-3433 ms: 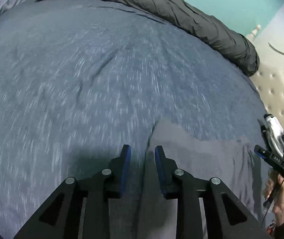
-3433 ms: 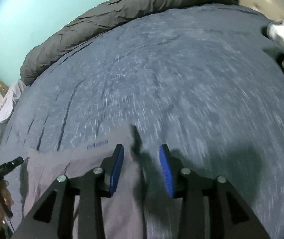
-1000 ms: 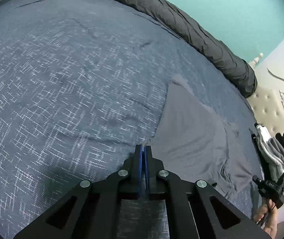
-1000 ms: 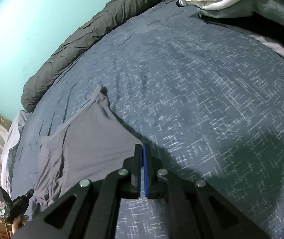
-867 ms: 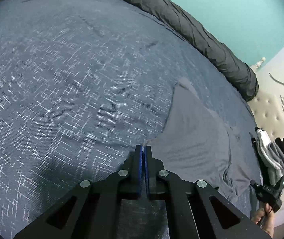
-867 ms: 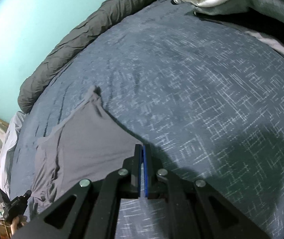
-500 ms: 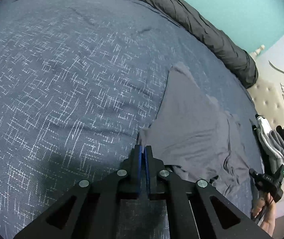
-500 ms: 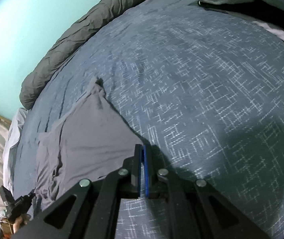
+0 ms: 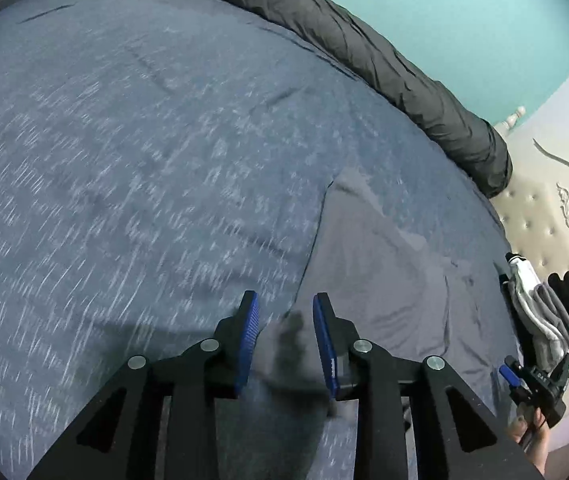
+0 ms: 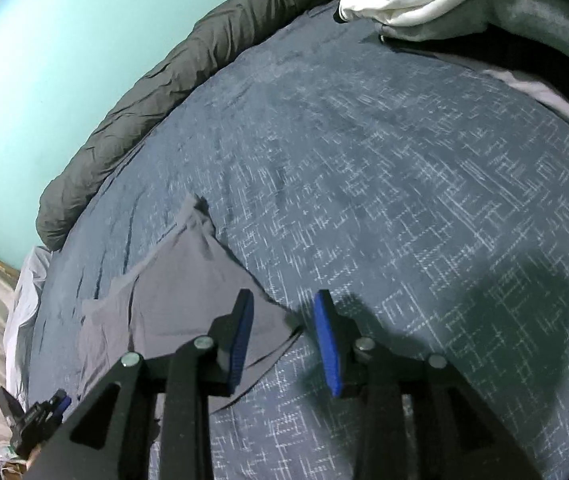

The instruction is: Fold clothes

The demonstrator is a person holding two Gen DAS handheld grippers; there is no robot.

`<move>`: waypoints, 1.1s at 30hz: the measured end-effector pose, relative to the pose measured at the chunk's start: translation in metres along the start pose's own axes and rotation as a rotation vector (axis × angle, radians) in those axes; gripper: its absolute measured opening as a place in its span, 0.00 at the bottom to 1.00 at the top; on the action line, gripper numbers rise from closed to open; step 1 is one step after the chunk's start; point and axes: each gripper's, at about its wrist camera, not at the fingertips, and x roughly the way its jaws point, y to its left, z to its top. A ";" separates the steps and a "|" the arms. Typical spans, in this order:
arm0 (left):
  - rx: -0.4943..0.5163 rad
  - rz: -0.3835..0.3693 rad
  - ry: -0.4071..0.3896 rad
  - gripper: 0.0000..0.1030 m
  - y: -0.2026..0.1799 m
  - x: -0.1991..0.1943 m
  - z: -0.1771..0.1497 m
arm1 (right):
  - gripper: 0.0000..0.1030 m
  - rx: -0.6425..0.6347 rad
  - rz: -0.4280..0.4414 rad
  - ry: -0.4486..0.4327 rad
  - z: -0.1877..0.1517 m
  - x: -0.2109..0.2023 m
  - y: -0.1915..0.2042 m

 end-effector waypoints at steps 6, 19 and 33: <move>0.012 0.006 0.020 0.29 -0.012 0.025 0.011 | 0.30 -0.021 0.031 0.054 -0.004 0.014 0.001; 0.114 0.040 0.062 0.00 -0.030 0.056 0.016 | 0.31 -0.001 0.059 0.066 -0.002 0.023 -0.001; 0.080 0.049 0.071 0.13 -0.022 0.058 0.021 | 0.31 -0.001 0.072 0.071 -0.006 0.026 0.007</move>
